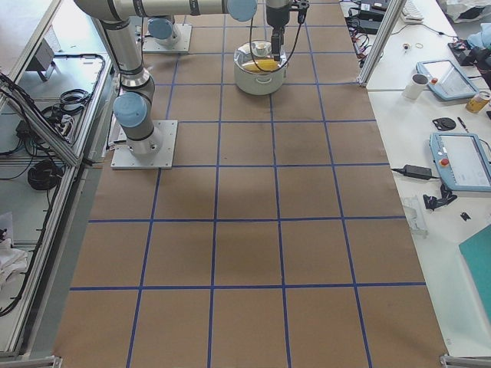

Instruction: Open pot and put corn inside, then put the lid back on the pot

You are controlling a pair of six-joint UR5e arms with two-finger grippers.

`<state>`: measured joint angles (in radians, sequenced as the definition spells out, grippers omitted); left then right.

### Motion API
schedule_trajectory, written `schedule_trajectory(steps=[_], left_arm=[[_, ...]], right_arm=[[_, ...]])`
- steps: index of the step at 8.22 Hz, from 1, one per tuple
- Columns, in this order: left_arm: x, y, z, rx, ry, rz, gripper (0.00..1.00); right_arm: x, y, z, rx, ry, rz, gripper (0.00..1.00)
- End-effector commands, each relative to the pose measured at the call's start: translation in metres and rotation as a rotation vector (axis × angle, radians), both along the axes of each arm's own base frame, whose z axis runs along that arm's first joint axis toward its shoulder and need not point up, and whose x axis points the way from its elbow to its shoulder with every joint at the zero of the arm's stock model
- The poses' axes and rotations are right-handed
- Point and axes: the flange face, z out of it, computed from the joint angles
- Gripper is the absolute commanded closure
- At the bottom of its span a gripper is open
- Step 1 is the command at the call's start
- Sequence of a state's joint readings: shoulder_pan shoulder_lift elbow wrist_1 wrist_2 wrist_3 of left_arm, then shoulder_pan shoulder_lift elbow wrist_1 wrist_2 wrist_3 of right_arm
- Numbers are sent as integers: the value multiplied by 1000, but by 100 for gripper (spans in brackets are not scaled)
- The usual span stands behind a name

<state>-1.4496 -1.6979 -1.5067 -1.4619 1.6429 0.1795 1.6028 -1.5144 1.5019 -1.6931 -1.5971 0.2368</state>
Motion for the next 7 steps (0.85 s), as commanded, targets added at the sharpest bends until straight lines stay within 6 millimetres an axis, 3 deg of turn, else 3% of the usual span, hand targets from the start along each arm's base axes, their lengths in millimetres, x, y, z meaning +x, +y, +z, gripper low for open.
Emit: schedule_trajectory(steps=[1,7], left_arm=[[0,1,2,-3,1,0,0],[0,2,5,-12,0,-2,0]], right_arm=[[0,2,-2,16,0,19,0],[2,10,11,-12,-1,23,0]])
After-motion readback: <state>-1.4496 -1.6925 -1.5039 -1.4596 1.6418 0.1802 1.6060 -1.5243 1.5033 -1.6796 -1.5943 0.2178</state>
